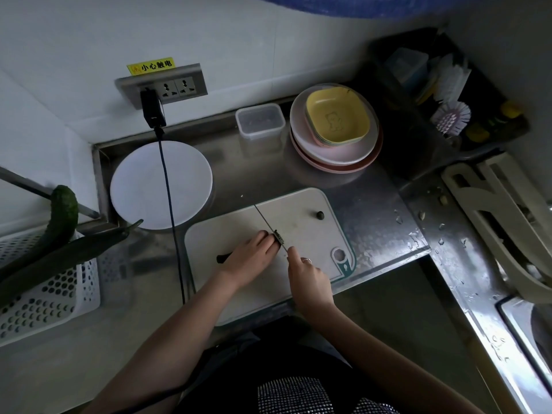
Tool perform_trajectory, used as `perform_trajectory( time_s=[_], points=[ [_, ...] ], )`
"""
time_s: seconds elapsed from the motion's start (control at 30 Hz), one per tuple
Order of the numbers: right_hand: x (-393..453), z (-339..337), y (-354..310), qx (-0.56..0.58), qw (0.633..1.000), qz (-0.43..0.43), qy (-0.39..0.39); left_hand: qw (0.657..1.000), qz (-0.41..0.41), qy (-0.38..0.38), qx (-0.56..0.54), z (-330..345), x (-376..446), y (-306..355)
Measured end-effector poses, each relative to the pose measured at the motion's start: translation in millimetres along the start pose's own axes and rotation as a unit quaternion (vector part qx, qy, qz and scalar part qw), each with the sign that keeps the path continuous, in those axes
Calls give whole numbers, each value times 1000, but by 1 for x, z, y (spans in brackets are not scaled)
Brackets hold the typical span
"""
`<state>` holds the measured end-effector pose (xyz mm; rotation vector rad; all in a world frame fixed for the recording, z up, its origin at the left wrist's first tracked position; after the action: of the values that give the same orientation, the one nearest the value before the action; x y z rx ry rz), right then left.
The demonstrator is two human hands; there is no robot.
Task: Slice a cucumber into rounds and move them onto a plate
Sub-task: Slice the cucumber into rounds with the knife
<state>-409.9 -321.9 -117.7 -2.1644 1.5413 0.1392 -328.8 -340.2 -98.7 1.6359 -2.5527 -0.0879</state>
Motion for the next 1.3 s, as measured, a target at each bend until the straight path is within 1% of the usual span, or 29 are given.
perform_trajectory(
  time_s=[0.23,0.53,0.73,0.9,1.1,1.3],
  points=[
    [2,3,1,-12,1000,0,-15,1000,6,-26,15,1,-1,2],
    [8,5,3,-27,999,5,-24,1000,-10,3,-14,-2,-1,-1],
    [12,7,5,-5,1000,7,-24,1000,-15,-11,-18,3,-3,-3],
    [11,4,6,1,1000,13,-26,1000,-13,1,-28,0,-1,-2],
    [4,-11,4,14,1000,13,6,1000,-19,-25,2,-1,-1,0],
    [-3,-6,1,10,1000,5,9,999,-13,-30,7,1,1,1]
  ],
)
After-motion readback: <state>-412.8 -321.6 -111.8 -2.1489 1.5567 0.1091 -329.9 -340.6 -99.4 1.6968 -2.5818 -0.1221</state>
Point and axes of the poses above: each hand's wrist, its own x-axis towards the middle knuckle, its own z-axis out of the palm, y = z × x, the point moved 10 cm from there along x, towards the middle knuckle, and after that the axes turned 3 degrees about -z, right-handed, at the moved point
